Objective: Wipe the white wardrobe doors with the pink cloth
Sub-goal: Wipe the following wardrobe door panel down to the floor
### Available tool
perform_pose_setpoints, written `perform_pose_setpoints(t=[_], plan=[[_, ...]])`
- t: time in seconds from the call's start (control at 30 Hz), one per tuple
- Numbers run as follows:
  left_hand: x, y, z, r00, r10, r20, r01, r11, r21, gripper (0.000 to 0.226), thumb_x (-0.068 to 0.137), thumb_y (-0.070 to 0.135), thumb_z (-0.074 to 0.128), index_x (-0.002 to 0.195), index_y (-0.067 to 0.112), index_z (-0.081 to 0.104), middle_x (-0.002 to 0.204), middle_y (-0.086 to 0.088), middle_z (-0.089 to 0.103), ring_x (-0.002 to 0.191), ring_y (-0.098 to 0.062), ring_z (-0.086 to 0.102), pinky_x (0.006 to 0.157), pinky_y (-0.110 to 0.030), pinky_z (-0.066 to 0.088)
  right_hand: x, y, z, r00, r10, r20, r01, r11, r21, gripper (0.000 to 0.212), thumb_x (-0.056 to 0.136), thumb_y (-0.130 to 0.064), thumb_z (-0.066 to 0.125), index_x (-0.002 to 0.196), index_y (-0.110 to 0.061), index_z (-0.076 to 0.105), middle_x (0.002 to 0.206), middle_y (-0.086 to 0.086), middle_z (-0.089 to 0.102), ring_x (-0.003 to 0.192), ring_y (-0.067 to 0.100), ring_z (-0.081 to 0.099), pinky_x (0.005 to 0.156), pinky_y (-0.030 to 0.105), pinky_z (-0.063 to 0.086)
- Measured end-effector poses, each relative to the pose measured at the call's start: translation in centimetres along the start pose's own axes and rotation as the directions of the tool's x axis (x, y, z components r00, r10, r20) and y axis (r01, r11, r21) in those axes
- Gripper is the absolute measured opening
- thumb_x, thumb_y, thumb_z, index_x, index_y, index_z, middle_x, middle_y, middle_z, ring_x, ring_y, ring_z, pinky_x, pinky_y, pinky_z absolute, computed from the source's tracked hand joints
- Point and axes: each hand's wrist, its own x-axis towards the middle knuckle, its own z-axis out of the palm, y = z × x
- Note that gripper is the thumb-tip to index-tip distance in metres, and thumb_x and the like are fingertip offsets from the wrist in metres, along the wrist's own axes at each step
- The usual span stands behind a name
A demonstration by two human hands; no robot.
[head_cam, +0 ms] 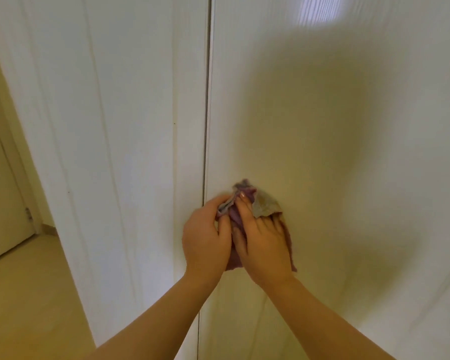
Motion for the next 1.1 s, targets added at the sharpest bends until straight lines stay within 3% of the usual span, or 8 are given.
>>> perform_pose_setpoints(t=[0.33, 0.43, 0.5, 0.6, 0.67, 0.77, 0.9, 1.1], plan=[[2.3, -4.6, 1.5, 0.913, 0.345, -0.216, -0.307, 0.933, 0.189, 0.024, 0.092, 0.016, 0.051, 0.11, 0.026, 0.064, 0.111, 0.008, 0.061, 0.094, -0.007, 0.052, 0.064, -0.023, 0.035, 0.5, 3.2, 3.7, 0.896, -0.34, -0.286, 0.224, 0.901, -0.371, 0.044, 0.076, -0.014, 0.067, 0.118, -0.004, 0.062, 0.12, 0.014, 0.063, 0.102, 0.031, 0.064, 0.088, 0.04, 0.05], [2.2, -4.9, 2.3, 0.813, 0.51, -0.281, -0.53, 0.848, 0.003, 0.024, 0.09, 0.008, 0.053, 0.109, 0.02, 0.063, 0.116, 0.013, 0.052, 0.088, 0.0, 0.048, 0.07, -0.008, 0.035, 0.9, 3.3, 4.2, 0.895, -0.329, -0.302, 0.216, 0.91, -0.354, 0.043, 0.078, -0.016, 0.062, 0.12, -0.007, 0.061, 0.119, 0.013, 0.064, 0.102, 0.03, 0.063, 0.089, 0.04, 0.049], [1.3, -5.2, 3.4, 0.711, 0.655, -0.255, -0.67, 0.741, 0.036, 0.026, 0.089, 0.004, 0.048, 0.112, 0.008, 0.061, 0.118, -0.004, 0.055, 0.094, -0.003, 0.043, 0.08, -0.008, 0.032, 1.0, 2.9, 3.9, 0.928, -0.266, -0.259, 0.192, 0.941, -0.279, 0.037, 0.087, -0.019, 0.055, 0.123, -0.014, 0.059, 0.122, 0.006, 0.062, 0.107, 0.026, 0.059, 0.093, 0.037, 0.046], [0.0, -5.1, 5.0, 0.782, 0.604, -0.155, -0.624, 0.76, -0.181, 0.034, 0.09, 0.0, 0.043, 0.121, 0.01, 0.052, 0.119, 0.001, 0.05, 0.095, 0.008, 0.042, 0.085, -0.006, 0.034, 0.8, 2.2, 2.9, 0.964, -0.213, -0.16, 0.194, 0.973, -0.125, 0.029, 0.094, -0.02, 0.045, 0.121, -0.018, 0.056, 0.113, 0.002, 0.064, 0.104, 0.02, 0.058, 0.092, 0.035, 0.044], [0.1, -5.0, 6.1, 0.805, 0.577, -0.138, -0.593, 0.77, -0.235, 0.046, 0.089, 0.007, 0.04, 0.135, 0.011, 0.044, 0.132, -0.003, 0.048, 0.121, -0.004, 0.042, 0.105, -0.021, 0.032, 0.6, 1.9, 1.5, 0.972, -0.228, -0.064, 0.228, 0.974, -0.004, 0.031, 0.094, -0.015, 0.045, 0.122, -0.019, 0.056, 0.116, 0.001, 0.062, 0.106, 0.018, 0.057, 0.095, 0.031, 0.043], [1.1, -5.2, 7.6, 0.812, 0.576, -0.092, -0.575, 0.817, 0.044, 0.069, 0.088, 0.042, 0.022, 0.149, 0.011, 0.024, 0.154, -0.007, 0.028, 0.144, -0.021, 0.017, 0.113, -0.024, 0.003, 0.5, 2.4, -2.0, 0.981, -0.194, -0.012, 0.195, 0.979, 0.066, 0.042, 0.094, -0.009, 0.041, 0.132, -0.021, 0.05, 0.13, -0.002, 0.056, 0.117, 0.015, 0.051, 0.096, 0.02, 0.035], [1.8, -6.9, 8.9, 0.74, 0.665, -0.101, -0.546, 0.682, 0.486, 0.067, 0.097, 0.056, 0.008, 0.148, 0.014, 0.022, 0.151, -0.011, 0.033, 0.14, -0.028, 0.026, 0.113, -0.048, 0.009, -0.1, 3.6, -5.1, 0.919, -0.188, -0.346, 0.085, 0.953, -0.292, 0.046, 0.087, -0.019, 0.03, 0.122, -0.014, 0.059, 0.126, 0.005, 0.06, 0.114, 0.028, 0.055, 0.089, 0.033, 0.041], [2.5, -7.7, 9.0, 0.623, 0.777, -0.092, -0.607, 0.554, 0.57, 0.061, 0.095, 0.062, 0.009, 0.143, 0.029, 0.029, 0.148, -0.018, 0.035, 0.137, -0.036, 0.021, 0.108, -0.056, 0.009, -0.3, 5.9, -4.1, 0.999, -0.049, 0.013, 0.049, 0.881, -0.47, 0.057, 0.098, -0.038, 0.033, 0.149, -0.027, 0.011, 0.158, -0.004, 0.003, 0.145, 0.02, -0.002, 0.115, 0.032, 0.006]])
